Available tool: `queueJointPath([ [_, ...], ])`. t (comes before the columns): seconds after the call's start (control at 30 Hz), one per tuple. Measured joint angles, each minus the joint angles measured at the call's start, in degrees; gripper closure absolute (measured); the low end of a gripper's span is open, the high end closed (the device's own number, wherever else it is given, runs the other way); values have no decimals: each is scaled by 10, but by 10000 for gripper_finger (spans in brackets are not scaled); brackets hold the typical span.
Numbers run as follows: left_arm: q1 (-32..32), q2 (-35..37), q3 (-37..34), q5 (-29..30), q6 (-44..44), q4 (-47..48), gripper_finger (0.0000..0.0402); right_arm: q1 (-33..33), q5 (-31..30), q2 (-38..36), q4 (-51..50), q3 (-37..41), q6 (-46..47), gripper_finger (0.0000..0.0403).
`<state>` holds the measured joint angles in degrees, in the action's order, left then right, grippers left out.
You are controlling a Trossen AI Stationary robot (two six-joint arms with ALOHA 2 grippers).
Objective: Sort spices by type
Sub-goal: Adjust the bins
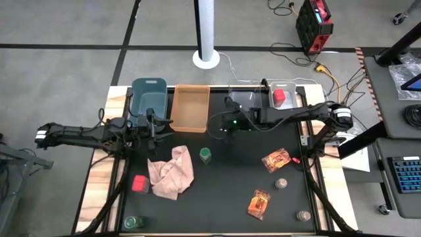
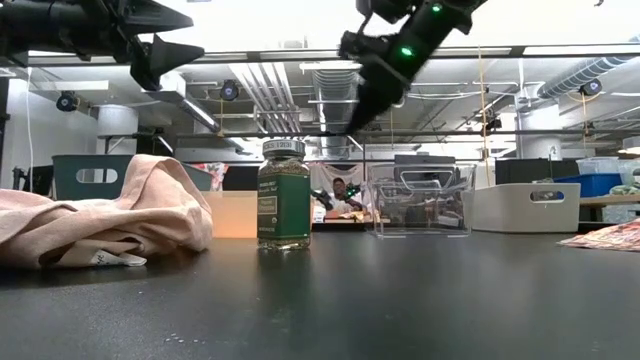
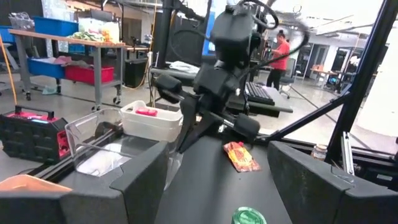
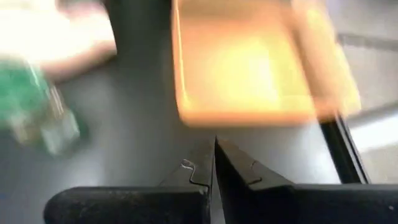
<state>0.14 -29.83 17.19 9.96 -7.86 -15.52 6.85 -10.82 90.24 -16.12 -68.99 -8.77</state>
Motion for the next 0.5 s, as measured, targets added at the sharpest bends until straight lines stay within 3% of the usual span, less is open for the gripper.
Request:
queueJointPath([
  [0.2,0,-22,0,0,0,-31,142,4,18,59,169,-2,7,394],
  [0.37,0,-23,-1,1,15,-86,142,28,19,127,147,-58,34,394],
  [0.5,1,-8,-1,1,30,-113,142,51,18,178,52,-146,56,394],
])
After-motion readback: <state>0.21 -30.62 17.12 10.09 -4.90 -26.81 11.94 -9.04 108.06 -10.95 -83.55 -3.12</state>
